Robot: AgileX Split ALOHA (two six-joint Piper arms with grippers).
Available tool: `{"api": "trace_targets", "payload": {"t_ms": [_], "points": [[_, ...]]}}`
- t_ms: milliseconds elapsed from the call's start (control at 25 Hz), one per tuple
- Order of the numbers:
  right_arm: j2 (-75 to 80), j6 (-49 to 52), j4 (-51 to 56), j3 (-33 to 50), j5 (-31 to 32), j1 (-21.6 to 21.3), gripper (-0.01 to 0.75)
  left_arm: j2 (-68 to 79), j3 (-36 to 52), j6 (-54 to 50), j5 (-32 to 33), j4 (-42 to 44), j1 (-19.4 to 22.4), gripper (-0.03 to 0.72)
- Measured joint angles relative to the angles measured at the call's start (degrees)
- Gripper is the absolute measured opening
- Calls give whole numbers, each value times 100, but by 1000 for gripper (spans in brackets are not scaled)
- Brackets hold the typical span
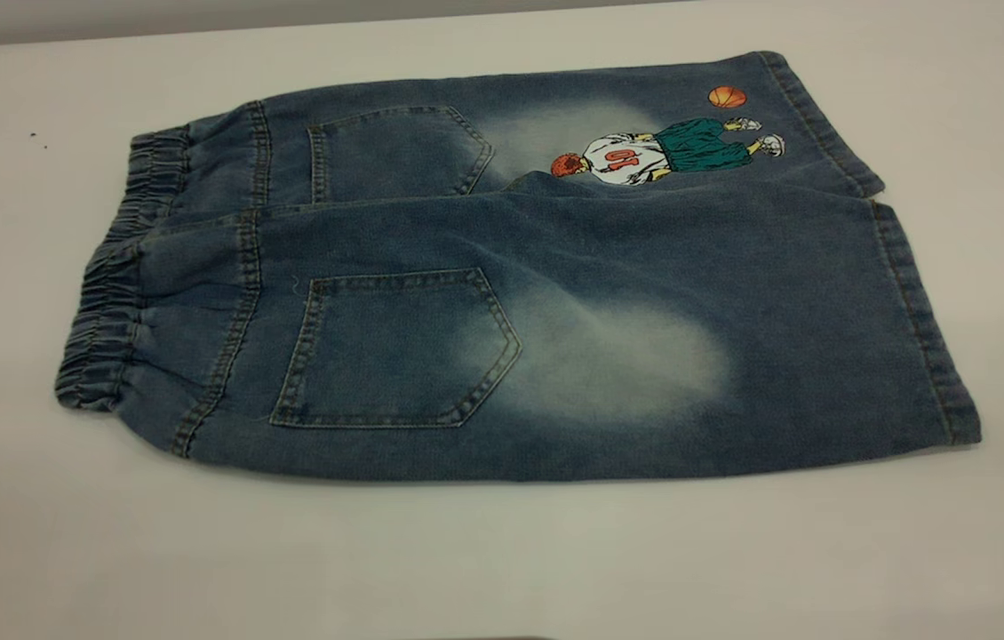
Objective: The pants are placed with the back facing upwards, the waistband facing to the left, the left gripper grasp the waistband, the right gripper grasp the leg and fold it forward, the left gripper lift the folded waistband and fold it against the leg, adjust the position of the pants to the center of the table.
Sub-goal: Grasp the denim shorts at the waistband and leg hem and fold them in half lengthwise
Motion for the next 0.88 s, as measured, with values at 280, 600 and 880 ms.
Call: {"api": "trace_targets", "payload": {"t_ms": [280,600,880], "points": [[603,-64,278,-330,113,134,505,1008,-450,-355,149,127,-59,537],[2448,-94,231,-1611,-53,371,588,3461,-1419,-1005,-473,-162,-59,537],[3652,-101,231,-2116,-262,376,588,5896,-1444,-1386,-2237,-601,-59,537]]}}
